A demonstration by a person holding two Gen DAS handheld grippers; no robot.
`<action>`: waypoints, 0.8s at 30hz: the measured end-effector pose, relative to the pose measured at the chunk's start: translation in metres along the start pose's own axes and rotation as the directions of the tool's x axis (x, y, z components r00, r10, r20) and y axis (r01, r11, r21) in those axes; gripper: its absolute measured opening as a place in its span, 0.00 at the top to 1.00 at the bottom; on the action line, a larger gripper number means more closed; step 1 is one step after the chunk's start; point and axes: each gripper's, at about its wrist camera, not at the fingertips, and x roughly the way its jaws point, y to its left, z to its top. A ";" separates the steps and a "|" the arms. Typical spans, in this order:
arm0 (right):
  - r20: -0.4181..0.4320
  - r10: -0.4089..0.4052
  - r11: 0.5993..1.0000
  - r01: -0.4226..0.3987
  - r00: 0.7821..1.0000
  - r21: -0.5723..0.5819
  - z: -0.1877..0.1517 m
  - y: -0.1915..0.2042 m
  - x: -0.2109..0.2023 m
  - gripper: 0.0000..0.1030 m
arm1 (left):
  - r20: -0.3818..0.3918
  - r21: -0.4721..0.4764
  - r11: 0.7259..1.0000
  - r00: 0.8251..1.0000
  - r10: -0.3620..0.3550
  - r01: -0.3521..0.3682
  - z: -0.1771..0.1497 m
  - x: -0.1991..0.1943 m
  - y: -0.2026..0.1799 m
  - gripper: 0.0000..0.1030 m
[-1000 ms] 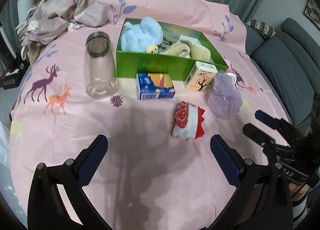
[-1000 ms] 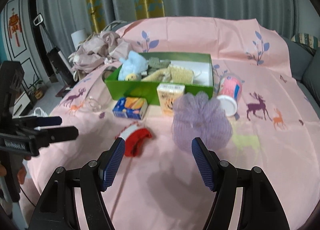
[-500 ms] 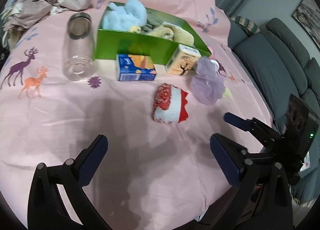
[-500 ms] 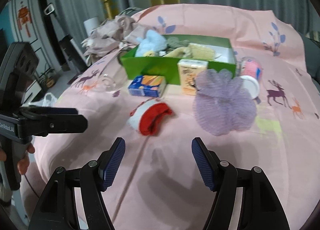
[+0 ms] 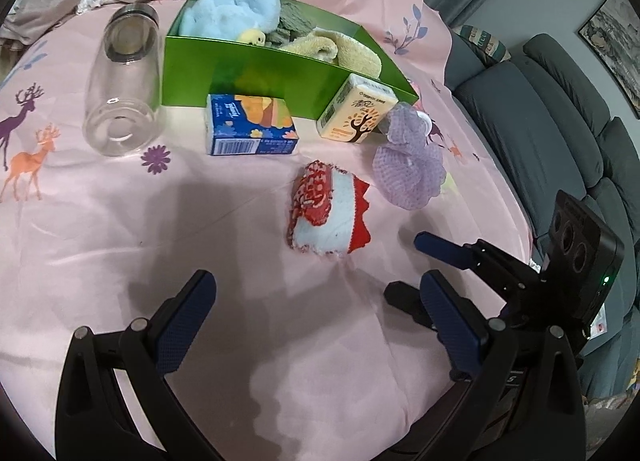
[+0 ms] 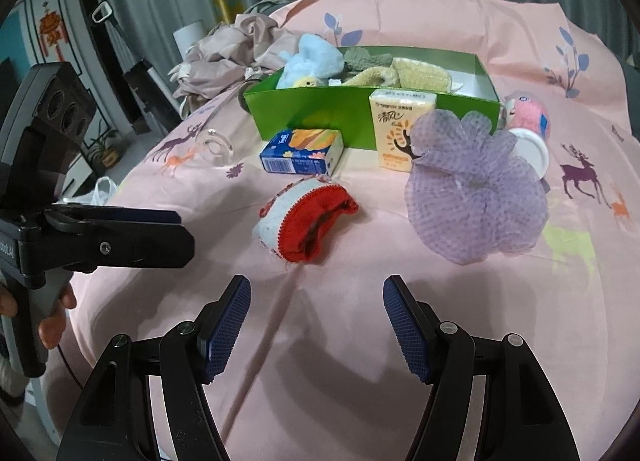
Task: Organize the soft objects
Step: 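Move the right tool toward the red-and-white sock on the sheet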
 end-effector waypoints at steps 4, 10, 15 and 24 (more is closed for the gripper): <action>-0.012 0.007 1.000 -0.007 1.000 -0.005 0.001 -0.001 0.008 0.32 | -0.017 0.015 1.000 1.000 0.001 0.000 0.006 0.008 -0.002 0.01; -0.027 -0.001 0.999 0.001 1.000 -0.034 0.005 0.000 0.018 0.32 | -0.030 0.037 0.999 1.000 0.000 0.001 0.013 0.018 -0.003 0.01; -0.039 0.016 0.999 -0.018 0.999 -0.040 0.009 0.000 0.029 0.32 | -0.030 0.055 0.998 1.000 -0.002 0.004 0.023 0.025 -0.006 0.01; -0.043 0.042 0.998 -0.044 0.998 -0.050 0.018 0.002 0.040 0.32 | -0.039 0.081 0.997 0.999 -0.003 0.007 0.033 0.038 -0.010 0.03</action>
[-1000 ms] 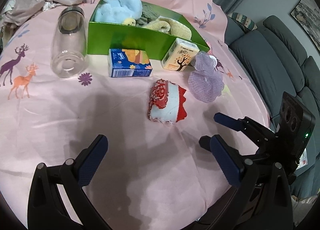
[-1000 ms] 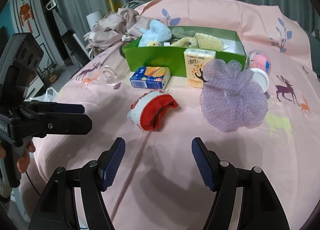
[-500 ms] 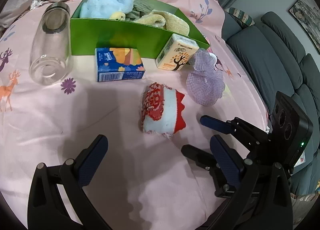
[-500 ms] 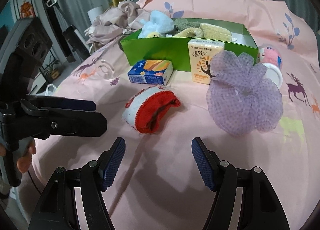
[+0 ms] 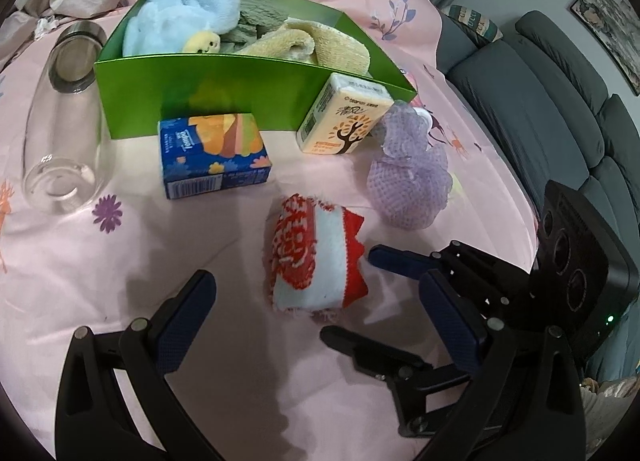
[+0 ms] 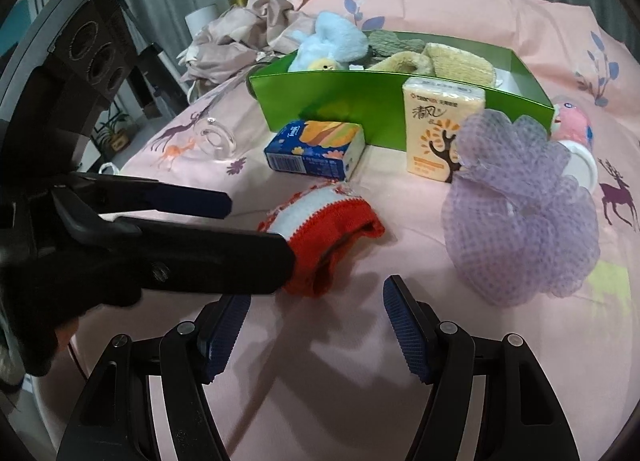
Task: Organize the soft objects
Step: 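Move the right tool toward the red-and-white sock on the sheet, then grasp the red-and-white sock with the right gripper and lift it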
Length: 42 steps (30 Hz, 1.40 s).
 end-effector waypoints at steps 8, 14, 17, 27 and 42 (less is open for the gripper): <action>-0.009 0.006 1.000 -0.006 1.000 -0.007 0.002 0.000 0.007 0.32 | 0.002 -0.007 1.000 1.000 0.000 0.000 0.002 0.006 0.002 0.13; -0.006 0.011 1.000 -0.011 1.000 0.002 0.006 -0.003 0.011 0.32 | -0.005 -0.031 0.999 1.000 -0.012 0.012 0.003 0.010 0.007 0.34; -0.007 0.016 1.000 -0.016 1.000 0.005 0.008 -0.003 0.013 0.32 | -0.015 -0.030 1.000 1.000 -0.009 0.009 0.002 0.012 0.008 0.34; -0.016 0.023 1.000 -0.023 1.000 0.002 0.012 -0.001 0.018 0.33 | -0.041 -0.042 0.999 0.999 -0.013 0.011 0.000 0.019 0.005 0.56; 0.041 0.084 0.996 -0.084 0.996 -0.005 0.012 0.004 0.006 0.59 | -0.013 0.017 0.999 0.999 0.036 -0.036 0.005 0.009 -0.013 0.59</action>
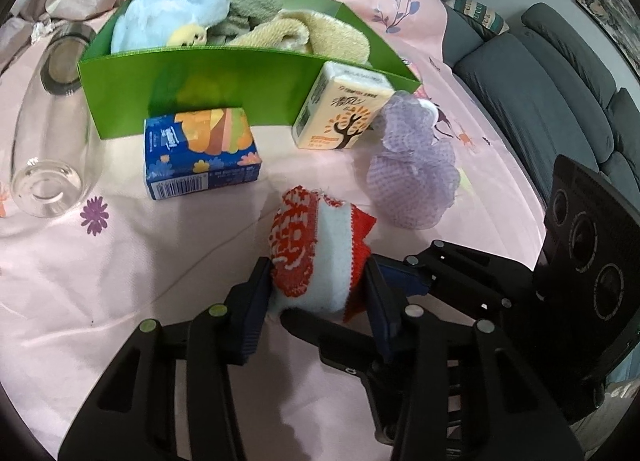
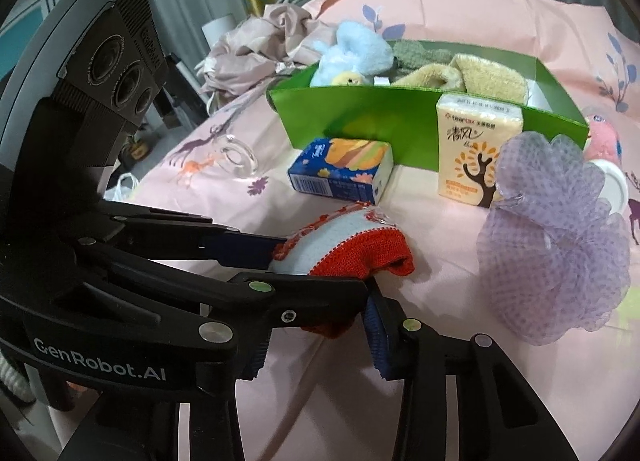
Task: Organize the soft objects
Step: 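Grasp the red-and-white sock with the right gripper and lift it, then carry the sock into the green box and open the right gripper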
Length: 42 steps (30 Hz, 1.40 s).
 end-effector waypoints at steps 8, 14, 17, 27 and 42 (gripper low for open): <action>0.047 -0.008 1.000 0.008 0.999 -0.016 -0.002 0.010 -0.026 0.59 | 0.037 0.031 0.999 0.999 0.008 -0.009 -0.007 -0.017 -0.015 0.59; 0.067 -0.016 1.000 0.018 0.998 -0.019 -0.008 0.016 -0.044 0.59 | 0.055 0.053 0.999 0.998 0.008 -0.011 -0.014 -0.027 -0.030 0.59; 0.077 -0.027 0.999 0.029 0.997 -0.022 -0.008 0.019 -0.052 0.59 | 0.064 0.065 0.998 0.998 0.001 -0.005 -0.015 -0.031 -0.037 0.59; 0.126 -0.064 0.997 0.067 0.990 -0.024 -0.009 0.022 -0.083 0.59 | 0.096 0.125 0.992 0.995 -0.018 0.006 -0.014 -0.046 -0.061 0.59; 0.194 -0.080 0.996 0.083 0.978 -0.009 -0.008 0.021 -0.105 0.59 | 0.118 0.181 0.983 0.993 -0.018 -0.004 -0.010 -0.056 -0.080 0.59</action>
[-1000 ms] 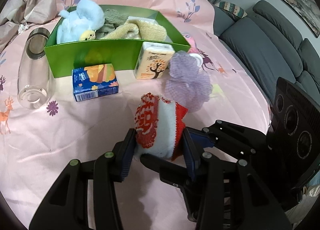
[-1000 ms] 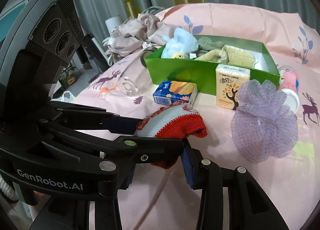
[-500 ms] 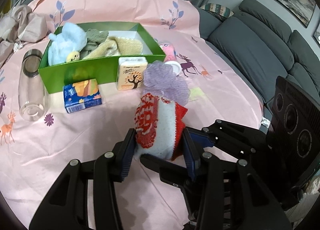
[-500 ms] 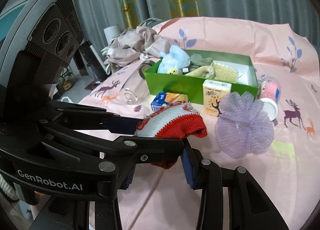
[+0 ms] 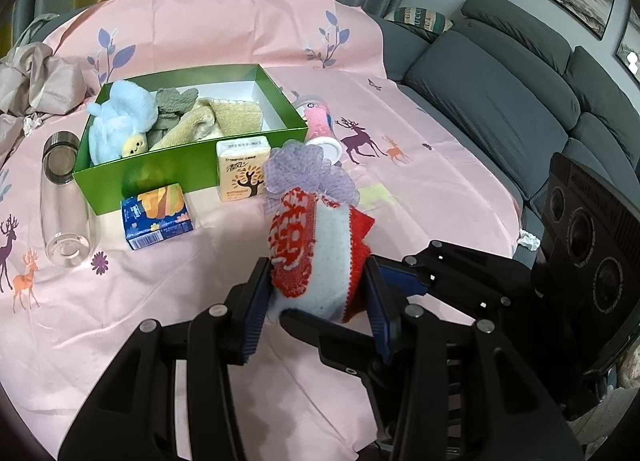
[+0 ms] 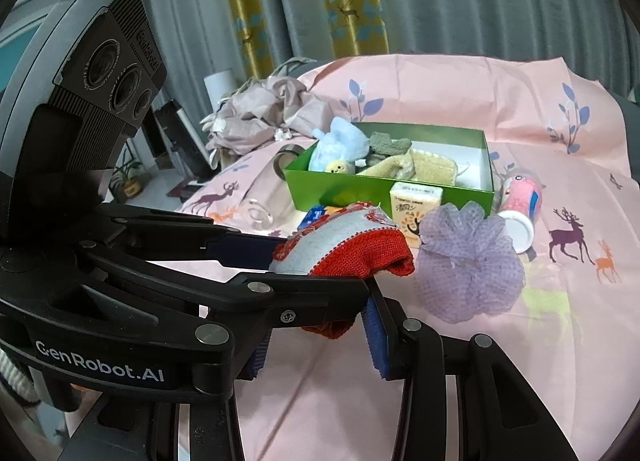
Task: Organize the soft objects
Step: 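Carry the sock into the green box and open the right gripper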
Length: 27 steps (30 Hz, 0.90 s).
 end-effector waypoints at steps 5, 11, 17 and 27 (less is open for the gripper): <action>0.013 -0.004 1.000 0.004 1.000 0.000 0.004 -0.003 -0.002 0.59 | 0.006 0.013 1.000 1.000 0.002 -0.002 0.005 -0.001 -0.002 0.59; 0.047 -0.003 1.000 0.003 0.999 0.004 0.012 -0.004 -0.004 0.59 | 0.025 0.038 0.999 1.000 0.012 -0.013 0.018 -0.006 -0.005 0.59; 0.086 -0.001 1.000 0.002 0.996 -0.006 0.029 -0.009 -0.005 0.59 | 0.049 0.075 0.997 0.998 0.030 -0.034 0.037 -0.012 -0.006 0.59; 0.153 0.008 1.000 -0.007 0.988 -0.009 0.069 -0.022 0.001 0.59 | 0.095 0.112 0.991 0.994 0.062 -0.072 0.082 -0.019 0.002 0.59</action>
